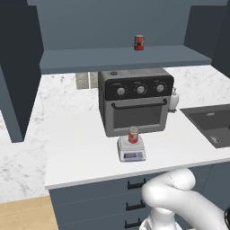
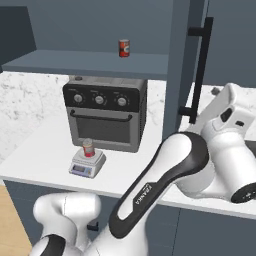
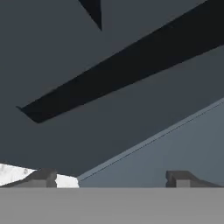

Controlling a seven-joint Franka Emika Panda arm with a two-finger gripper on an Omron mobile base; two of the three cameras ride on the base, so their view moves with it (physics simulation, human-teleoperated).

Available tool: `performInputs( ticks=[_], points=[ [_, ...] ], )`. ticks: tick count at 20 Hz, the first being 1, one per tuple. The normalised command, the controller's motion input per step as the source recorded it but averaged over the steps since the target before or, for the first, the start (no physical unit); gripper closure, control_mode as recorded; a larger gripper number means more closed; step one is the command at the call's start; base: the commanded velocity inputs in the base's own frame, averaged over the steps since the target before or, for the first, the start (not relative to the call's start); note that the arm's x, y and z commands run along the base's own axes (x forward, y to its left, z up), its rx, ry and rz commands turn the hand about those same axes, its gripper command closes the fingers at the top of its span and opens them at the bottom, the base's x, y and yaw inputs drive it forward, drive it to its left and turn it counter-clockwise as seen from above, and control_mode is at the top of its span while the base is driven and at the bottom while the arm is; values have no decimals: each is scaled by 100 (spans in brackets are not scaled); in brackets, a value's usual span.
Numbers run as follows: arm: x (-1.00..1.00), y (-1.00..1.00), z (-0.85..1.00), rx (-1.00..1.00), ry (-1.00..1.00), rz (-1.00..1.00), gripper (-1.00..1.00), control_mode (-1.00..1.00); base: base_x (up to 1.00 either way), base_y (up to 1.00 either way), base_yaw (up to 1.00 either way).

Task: Pick the canned food and place it on the digital scale for weighing, and close the cabinet.

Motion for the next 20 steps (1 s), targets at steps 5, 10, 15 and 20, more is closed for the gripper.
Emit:
performInputs(
  ticks=[5, 10, 15, 20],
  points=[
    [-38, 97, 3, 0, 2, 27, -100, -100, 0, 0, 0],
    [-21, 100, 2, -5, 0, 32, -100, -100, 0, 0, 0],
    [36, 100, 42, -1, -1, 7, -100, -100, 0, 0, 0],
    [56, 100, 52, 0, 0, -1, -100, -100, 0, 0, 0]
  ],
)
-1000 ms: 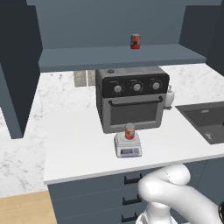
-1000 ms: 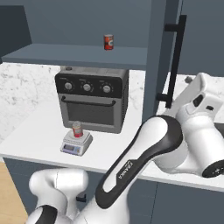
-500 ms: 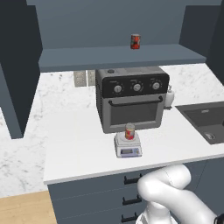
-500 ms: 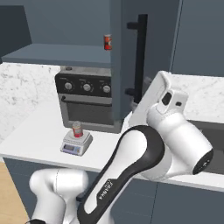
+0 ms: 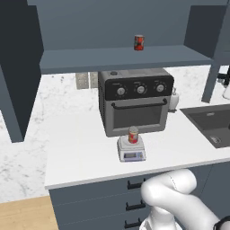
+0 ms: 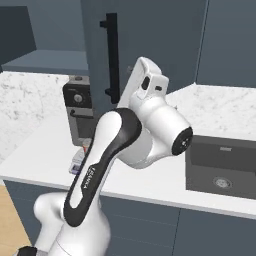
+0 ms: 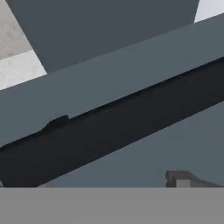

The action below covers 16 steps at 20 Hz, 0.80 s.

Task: Pick the canned food and place it on the digital scale for weighing, and close the cabinet.

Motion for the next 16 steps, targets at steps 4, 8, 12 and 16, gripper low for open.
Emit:
performInputs(
  ticks=[4, 8, 12, 16],
  points=[
    [89, 100, -12, 0, 0, -11, -100, -100, 0, 0, 0],
    [100, 72, -23, 0, 0, -14, -100, -100, 0, 0, 0],
    [100, 41, -10, 0, 0, -10, -100, -100, 0, 0, 0],
    [100, 8, -4, 0, 1, -7, -100, -100, 0, 0, 0]
  ],
)
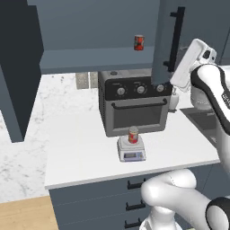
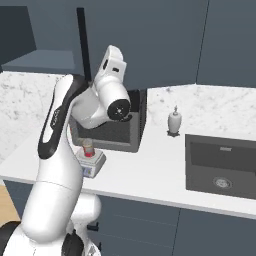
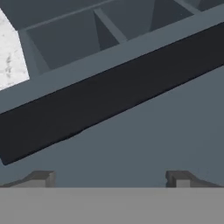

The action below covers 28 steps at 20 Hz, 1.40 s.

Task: Pick the canned food and place it on the digital scale for weighing, and close the cabinet.

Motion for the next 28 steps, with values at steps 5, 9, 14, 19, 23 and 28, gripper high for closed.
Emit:
performInputs(
  ticks=[5, 9, 14, 19, 23, 28],
  points=[
    [90, -3, -1, 0, 4, -6, -100, -100, 0, 0, 0],
    [51, -13, 0, 1, 0, -1, -100, -100, 0, 0, 0],
    [32, -21, -4, 2, 0, 0, -100, -100, 0, 0, 0],
    [65, -26, -10, 1, 0, 0, -100, -100, 0, 0, 0],
    [86, -22, -23, 0, 0, 0, -100, -100, 0, 0, 0],
    [70, -22, -34, 1, -1, 0, -100, -100, 0, 0, 0]
  ],
)
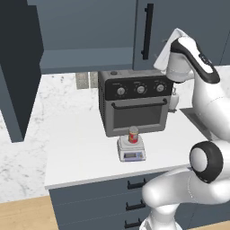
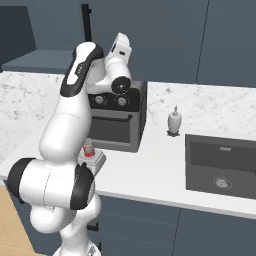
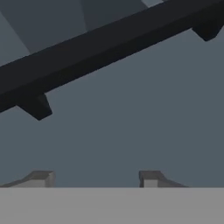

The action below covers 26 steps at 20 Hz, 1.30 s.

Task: Pick the canned food and place it on the digital scale for weighing, and close the cabinet.

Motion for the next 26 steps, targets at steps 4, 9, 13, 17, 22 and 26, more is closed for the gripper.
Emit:
performInputs(
  ticks=[4, 9, 13, 17, 22, 26],
  points=[
    [18, -14, -28, 1, -5, 0, -100, -100, 0, 0, 0],
    [-55, -1, 30, 3, -14, 0, -100, -100, 0, 0, 0],
    [-81, -2, 20, 0, 0, -1, -100, -100, 0, 0, 0],
    [-95, 0, 19, 0, 0, -6, -100, -100, 0, 0, 0],
    [-89, 0, 32, -6, -12, -13, -100, -100, 0, 0, 0],
    [-66, 13, 25, -19, -15, -14, -100, -100, 0, 0, 0]
  ],
)
